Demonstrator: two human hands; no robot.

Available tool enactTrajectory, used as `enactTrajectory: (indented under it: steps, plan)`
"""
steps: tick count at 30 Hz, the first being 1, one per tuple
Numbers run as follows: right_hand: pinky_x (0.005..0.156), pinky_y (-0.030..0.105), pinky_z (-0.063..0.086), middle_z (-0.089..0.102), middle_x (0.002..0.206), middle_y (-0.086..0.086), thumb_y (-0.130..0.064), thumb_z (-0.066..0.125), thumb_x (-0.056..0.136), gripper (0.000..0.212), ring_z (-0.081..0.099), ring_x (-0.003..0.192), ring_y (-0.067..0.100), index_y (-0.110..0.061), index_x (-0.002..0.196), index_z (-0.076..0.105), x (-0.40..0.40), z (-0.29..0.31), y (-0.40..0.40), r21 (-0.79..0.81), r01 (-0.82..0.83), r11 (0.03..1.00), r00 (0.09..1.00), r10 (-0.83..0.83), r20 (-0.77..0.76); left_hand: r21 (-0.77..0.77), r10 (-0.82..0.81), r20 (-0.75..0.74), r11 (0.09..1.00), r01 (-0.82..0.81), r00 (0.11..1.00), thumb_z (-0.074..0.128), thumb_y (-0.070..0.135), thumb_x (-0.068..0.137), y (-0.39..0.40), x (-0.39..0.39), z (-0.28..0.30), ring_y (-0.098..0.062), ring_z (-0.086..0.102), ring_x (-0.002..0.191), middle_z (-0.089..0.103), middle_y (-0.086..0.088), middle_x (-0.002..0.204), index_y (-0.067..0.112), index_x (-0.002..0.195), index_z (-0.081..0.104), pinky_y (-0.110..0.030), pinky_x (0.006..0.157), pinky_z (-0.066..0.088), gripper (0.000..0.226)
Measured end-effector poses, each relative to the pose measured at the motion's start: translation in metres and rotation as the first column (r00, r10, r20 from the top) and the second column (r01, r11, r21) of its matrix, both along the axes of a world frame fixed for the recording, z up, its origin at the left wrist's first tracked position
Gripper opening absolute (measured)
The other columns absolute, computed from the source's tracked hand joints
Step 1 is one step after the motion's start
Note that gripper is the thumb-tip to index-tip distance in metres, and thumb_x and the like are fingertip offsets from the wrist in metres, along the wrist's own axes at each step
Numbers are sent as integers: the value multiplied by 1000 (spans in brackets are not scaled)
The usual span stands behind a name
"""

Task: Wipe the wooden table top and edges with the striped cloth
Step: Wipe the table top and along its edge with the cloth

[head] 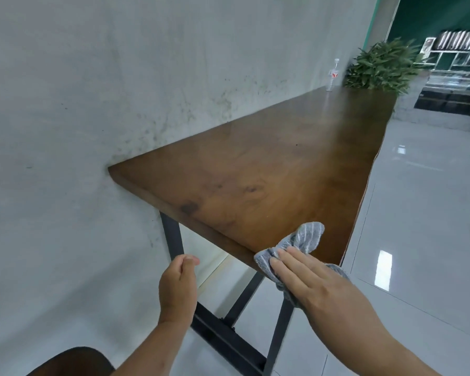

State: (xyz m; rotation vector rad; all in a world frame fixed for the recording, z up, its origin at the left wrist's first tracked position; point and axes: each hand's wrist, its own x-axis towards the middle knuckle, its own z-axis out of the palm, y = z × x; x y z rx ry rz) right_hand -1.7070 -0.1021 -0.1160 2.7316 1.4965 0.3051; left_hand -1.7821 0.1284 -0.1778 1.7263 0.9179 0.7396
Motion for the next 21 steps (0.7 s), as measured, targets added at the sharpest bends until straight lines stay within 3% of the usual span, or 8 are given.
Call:
enactTrajectory:
  steps: [4, 7, 9, 12, 14, 15, 17, 21]
  plan:
    - [99, 33, 36, 62, 134, 6, -16, 95, 46, 91, 61, 121, 23, -14, 131, 63, 8, 13, 46, -5, -92, 996, 995, 92, 32, -15, 58, 15, 998, -57, 998, 42, 18, 98, -8, 4, 8, -16, 50, 62, 53, 3, 61, 12, 72, 60, -25, 56, 38, 33]
    - [117, 31, 1, 3, 165, 6, -14, 52, 98, 76, 3, 152, 23, -16, 157, 4, 16, 20, 76, 22, -230, 973, 973, 230, 13, -4, 122, 16, 993, -122, 992, 42, 21, 98, -16, 12, 15, -17, 52, 64, 55, 1, 62, 9, 73, 60, -27, 54, 39, 33]
    - [118, 31, -8, -11, 164, 2, -13, 37, 104, 70, -12, 151, 21, -18, 156, -9, 22, 22, 82, -42, -291, 956, 957, 290, -21, 0, 165, 11, 986, -165, 986, 42, 22, 98, -21, 17, 17, -17, 53, 64, 57, -1, 64, 9, 75, 61, -28, 56, 41, 33]
    - [120, 36, -4, 11, 163, 7, -18, 43, 101, 58, 1, 151, 27, -13, 155, 22, 37, 14, 63, -89, -452, 887, 890, 455, 16, -8, 237, 19, 972, -236, 971, 42, 21, 97, -32, 21, 21, -17, 46, 58, 50, 0, 58, 10, 71, 57, -30, 55, 37, 33]
    - [122, 45, 10, 57, 134, 9, -27, 56, 94, 37, 34, 140, 32, -9, 125, 63, 47, 11, 48, -317, -549, 774, 795, 600, 87, -26, 318, 29, 948, -317, 948, 42, 20, 96, -47, 23, 26, -17, 43, 57, 46, -2, 58, 7, 70, 56, -30, 54, 34, 32]
    - [121, 46, 14, 69, 111, 3, -32, 62, 90, 27, 47, 131, 31, -13, 105, 73, 51, 11, 43, -391, -560, 730, 755, 645, 122, -39, 350, 45, 937, -348, 936, 43, 19, 96, -55, 24, 29, -17, 43, 58, 46, -3, 59, 5, 71, 57, -30, 53, 33, 32]
    - [113, 35, 5, 72, 89, -9, -40, 63, 89, 21, 52, 119, 21, -23, 87, 76, 53, 19, 40, -426, -618, 661, 695, 712, 97, -71, 411, 84, 911, -406, 908, 43, 17, 94, -73, 26, 37, -18, 45, 61, 48, -2, 61, 7, 71, 57, -30, 54, 33, 30]
    - [80, 25, 22, 58, 94, -4, -35, 47, 100, 29, 34, 106, 18, -17, 99, 71, 67, 42, 54, -397, -770, 500, 518, 853, 68, -120, 529, 140, 848, -516, 837, 43, 18, 94, -102, 27, 54, -19, 42, 60, 45, -3, 59, 8, 71, 57, -32, 55, 32, 30]
